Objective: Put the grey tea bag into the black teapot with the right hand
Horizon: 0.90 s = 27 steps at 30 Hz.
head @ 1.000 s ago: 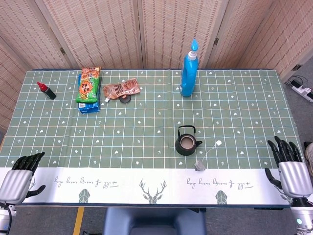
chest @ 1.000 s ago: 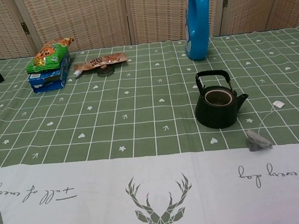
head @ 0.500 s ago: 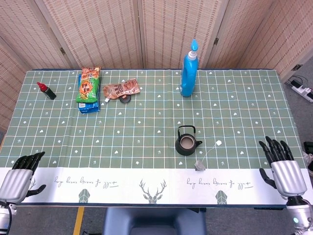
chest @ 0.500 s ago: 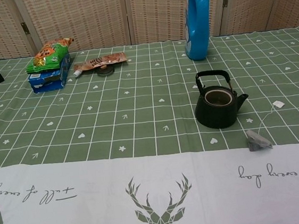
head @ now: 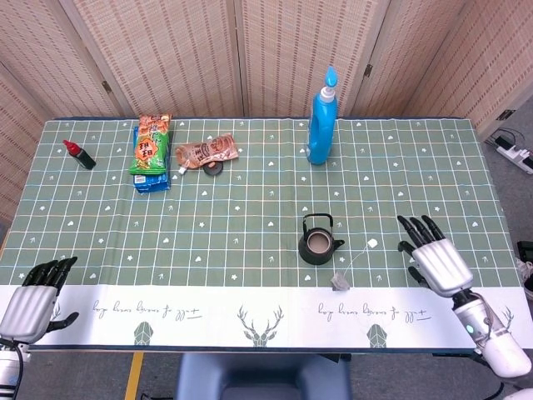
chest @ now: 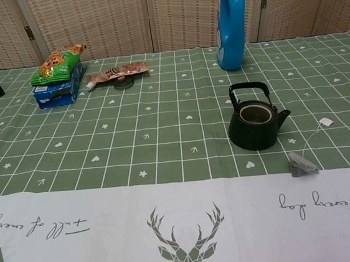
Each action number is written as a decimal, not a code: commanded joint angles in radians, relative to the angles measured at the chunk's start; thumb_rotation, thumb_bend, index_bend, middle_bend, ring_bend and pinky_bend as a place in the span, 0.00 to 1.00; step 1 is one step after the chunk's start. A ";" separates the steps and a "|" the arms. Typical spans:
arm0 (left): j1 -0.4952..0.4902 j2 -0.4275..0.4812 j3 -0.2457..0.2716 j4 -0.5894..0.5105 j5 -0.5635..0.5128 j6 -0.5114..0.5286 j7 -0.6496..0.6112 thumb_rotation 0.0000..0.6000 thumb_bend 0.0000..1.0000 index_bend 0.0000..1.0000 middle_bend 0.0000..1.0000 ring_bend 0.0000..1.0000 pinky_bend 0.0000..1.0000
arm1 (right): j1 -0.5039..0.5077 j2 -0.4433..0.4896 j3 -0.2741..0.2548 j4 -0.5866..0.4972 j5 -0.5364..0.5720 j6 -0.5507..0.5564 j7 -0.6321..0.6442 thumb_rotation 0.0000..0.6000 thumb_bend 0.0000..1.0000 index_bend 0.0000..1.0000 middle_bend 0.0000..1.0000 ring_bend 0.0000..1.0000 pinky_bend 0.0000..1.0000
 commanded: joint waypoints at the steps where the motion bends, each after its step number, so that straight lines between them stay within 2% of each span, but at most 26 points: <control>1: -0.005 -0.004 -0.003 0.010 -0.006 -0.010 -0.005 1.00 0.16 0.00 0.07 0.06 0.11 | 0.086 -0.038 0.024 0.041 0.074 -0.113 -0.015 1.00 0.40 0.37 0.00 0.00 0.00; 12: -0.004 0.000 -0.001 0.013 0.000 -0.002 -0.025 1.00 0.16 0.00 0.05 0.04 0.11 | 0.163 -0.235 -0.008 0.297 0.121 -0.228 0.072 1.00 0.40 0.37 0.00 0.00 0.00; 27: -0.011 -0.001 -0.004 0.019 -0.019 -0.022 -0.024 1.00 0.16 0.00 0.05 0.04 0.11 | 0.219 -0.362 -0.023 0.497 0.090 -0.224 0.180 1.00 0.40 0.37 0.00 0.00 0.00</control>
